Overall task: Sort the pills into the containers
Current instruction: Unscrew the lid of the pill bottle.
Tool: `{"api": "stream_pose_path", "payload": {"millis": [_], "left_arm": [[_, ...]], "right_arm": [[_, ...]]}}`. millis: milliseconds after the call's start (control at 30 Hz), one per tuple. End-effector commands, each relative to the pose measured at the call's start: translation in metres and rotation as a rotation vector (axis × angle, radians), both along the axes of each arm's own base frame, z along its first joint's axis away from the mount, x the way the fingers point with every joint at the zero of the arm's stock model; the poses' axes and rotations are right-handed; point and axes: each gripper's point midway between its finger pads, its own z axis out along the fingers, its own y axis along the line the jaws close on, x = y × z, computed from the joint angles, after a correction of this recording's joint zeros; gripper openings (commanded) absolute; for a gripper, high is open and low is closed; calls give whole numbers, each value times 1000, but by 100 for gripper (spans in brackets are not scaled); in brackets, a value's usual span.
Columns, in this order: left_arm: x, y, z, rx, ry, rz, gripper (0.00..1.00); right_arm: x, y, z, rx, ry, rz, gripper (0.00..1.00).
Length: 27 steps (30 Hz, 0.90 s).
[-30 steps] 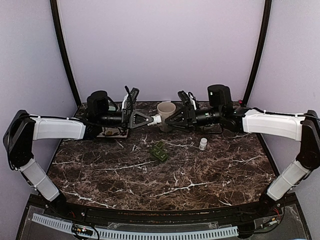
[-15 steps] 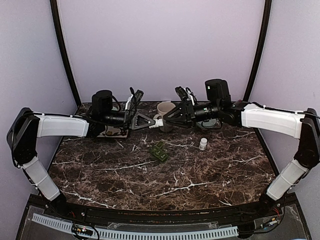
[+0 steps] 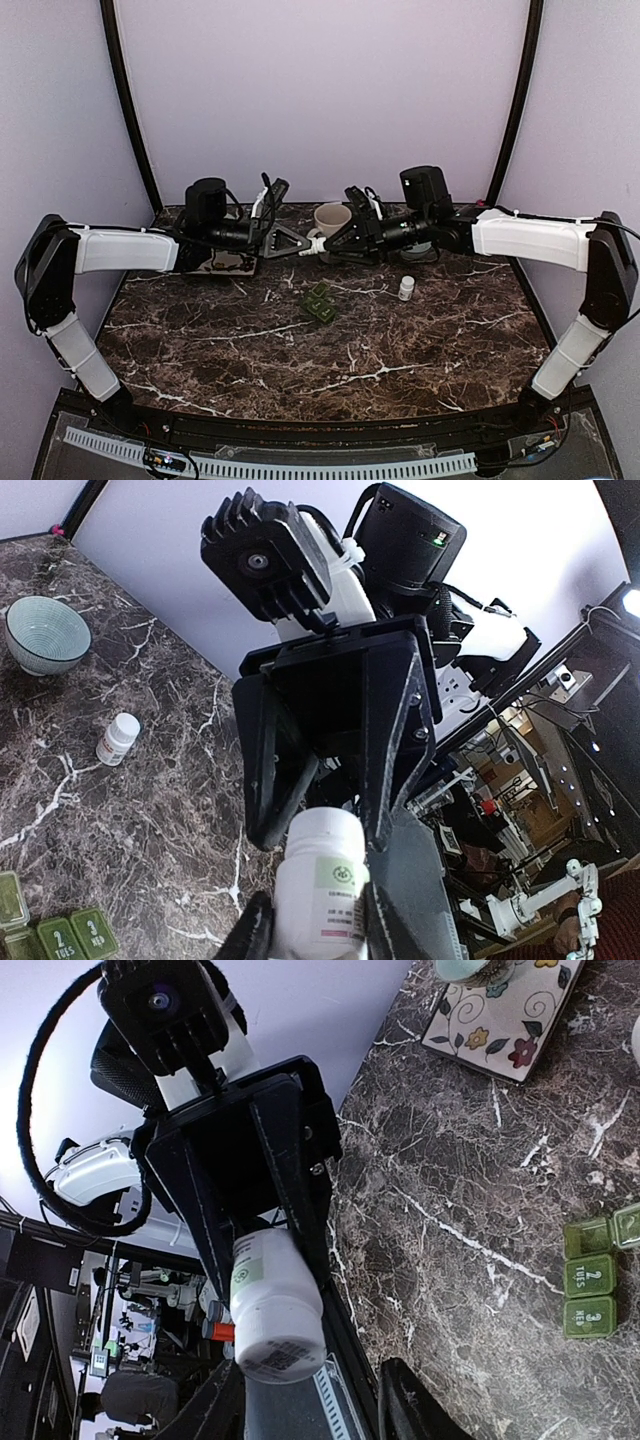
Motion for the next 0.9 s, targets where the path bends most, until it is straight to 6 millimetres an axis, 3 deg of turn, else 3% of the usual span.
{"api": "stream_pose_path", "payload": {"millis": [0, 633, 867], "left_arm": [[0, -1, 14, -23, -37, -26, 13], [4, -4, 11, -14, -27, -35, 12], [6, -6, 9, -11, -26, -42, 12]], "right_arm": [[6, 5, 17, 47, -24, 10, 45], [7, 12, 26, 88, -11, 41, 36], [9, 14, 28, 92, -8, 48, 25]]}}
